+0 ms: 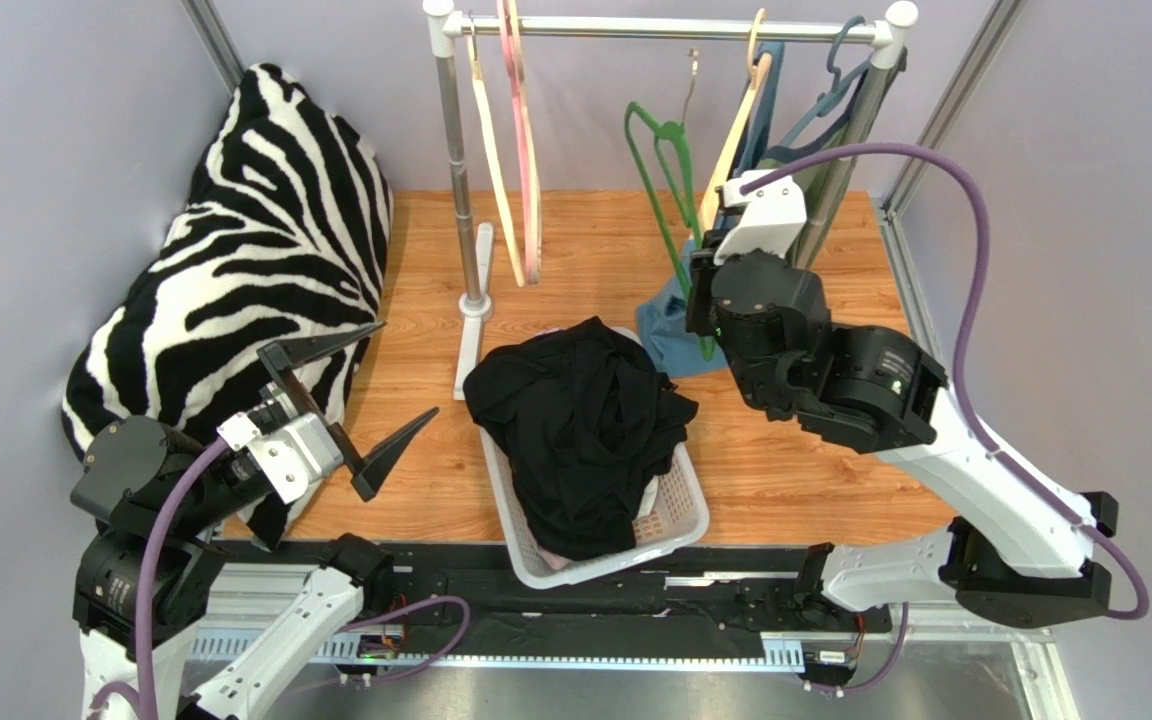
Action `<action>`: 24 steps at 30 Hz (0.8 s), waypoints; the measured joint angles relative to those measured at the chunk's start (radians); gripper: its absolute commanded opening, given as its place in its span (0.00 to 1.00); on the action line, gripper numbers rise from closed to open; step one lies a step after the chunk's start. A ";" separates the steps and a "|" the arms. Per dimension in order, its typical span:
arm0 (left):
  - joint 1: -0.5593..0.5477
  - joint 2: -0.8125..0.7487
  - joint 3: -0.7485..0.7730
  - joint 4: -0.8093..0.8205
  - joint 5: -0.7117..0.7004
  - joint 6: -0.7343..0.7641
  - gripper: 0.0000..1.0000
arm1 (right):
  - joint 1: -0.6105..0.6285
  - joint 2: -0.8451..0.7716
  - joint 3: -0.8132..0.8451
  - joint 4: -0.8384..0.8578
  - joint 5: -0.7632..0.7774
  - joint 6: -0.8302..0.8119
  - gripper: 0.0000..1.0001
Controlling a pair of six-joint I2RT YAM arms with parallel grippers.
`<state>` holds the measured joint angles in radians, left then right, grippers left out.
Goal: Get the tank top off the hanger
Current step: Place the hanger at the clothesline.
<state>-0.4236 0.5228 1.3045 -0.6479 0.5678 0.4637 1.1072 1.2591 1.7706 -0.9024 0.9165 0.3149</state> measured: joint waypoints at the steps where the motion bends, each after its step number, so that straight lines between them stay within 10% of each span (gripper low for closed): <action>1: 0.000 0.000 -0.003 0.000 0.000 0.000 0.99 | 0.000 -0.007 0.002 -0.003 0.003 0.002 0.00; 24: 0.000 -0.023 -0.053 -0.006 -0.017 0.014 0.99 | -0.063 0.462 0.500 -0.014 -0.170 -0.149 0.00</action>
<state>-0.4236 0.5003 1.2510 -0.6544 0.5507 0.4778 1.0447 1.7214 2.2707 -0.9165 0.7464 0.1661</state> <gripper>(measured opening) 0.990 0.029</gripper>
